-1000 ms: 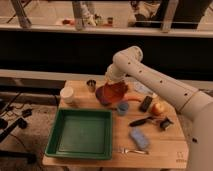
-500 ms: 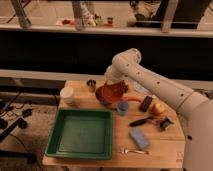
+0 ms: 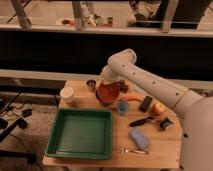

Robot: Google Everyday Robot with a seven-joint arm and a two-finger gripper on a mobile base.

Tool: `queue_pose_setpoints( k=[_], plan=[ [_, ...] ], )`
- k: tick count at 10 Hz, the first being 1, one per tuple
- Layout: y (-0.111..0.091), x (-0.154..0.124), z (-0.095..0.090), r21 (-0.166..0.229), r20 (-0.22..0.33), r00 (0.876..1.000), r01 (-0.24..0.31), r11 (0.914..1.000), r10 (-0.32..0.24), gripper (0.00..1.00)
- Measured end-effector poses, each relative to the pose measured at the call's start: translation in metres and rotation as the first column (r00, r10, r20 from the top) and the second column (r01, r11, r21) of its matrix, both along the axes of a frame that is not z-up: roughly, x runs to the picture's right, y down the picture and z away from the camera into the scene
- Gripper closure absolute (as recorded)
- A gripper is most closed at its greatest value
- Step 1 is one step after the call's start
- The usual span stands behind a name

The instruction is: Stack bowls on top of each other

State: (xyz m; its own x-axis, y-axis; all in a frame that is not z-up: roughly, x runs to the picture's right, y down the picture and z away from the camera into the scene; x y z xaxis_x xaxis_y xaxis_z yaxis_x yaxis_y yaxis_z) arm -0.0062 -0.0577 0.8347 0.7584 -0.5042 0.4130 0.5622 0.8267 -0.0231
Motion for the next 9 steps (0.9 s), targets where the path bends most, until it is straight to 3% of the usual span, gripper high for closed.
queue_pose_setpoints(
  k=[6,7,9],
  plan=[
    [-0.001,-0.014,-0.001,0.014,0.010,1.000,0.017,0.9998,-0.017,0.97],
    [-0.001,-0.013,-0.001,0.014,0.008,1.000,0.016,0.9998,-0.016,0.91],
    [-0.001,-0.012,-0.001,0.014,0.007,1.000,0.015,0.9998,-0.015,0.69]
  ],
)
